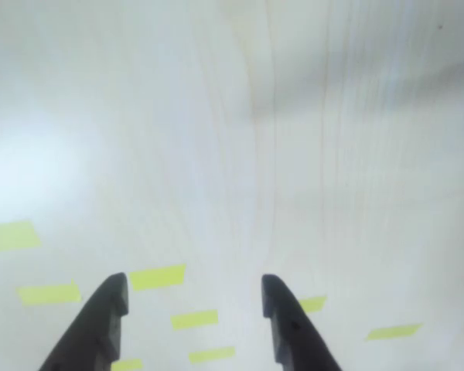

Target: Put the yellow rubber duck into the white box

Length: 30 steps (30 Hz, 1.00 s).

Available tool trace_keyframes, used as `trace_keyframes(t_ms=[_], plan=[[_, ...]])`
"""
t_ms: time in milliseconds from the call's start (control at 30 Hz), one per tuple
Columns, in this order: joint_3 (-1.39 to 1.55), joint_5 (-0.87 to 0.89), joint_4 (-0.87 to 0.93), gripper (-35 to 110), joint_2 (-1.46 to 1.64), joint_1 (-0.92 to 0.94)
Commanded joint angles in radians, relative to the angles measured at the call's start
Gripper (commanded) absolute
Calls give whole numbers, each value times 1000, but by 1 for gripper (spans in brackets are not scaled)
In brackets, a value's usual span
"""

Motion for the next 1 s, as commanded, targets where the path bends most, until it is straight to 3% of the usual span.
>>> trace_keyframes(t_ms=[0,767,967], plan=[[66,11,-51,24,92,-8],[163,-6,-132,18,89,-37],[233,-44,-163,10,133,-32]])
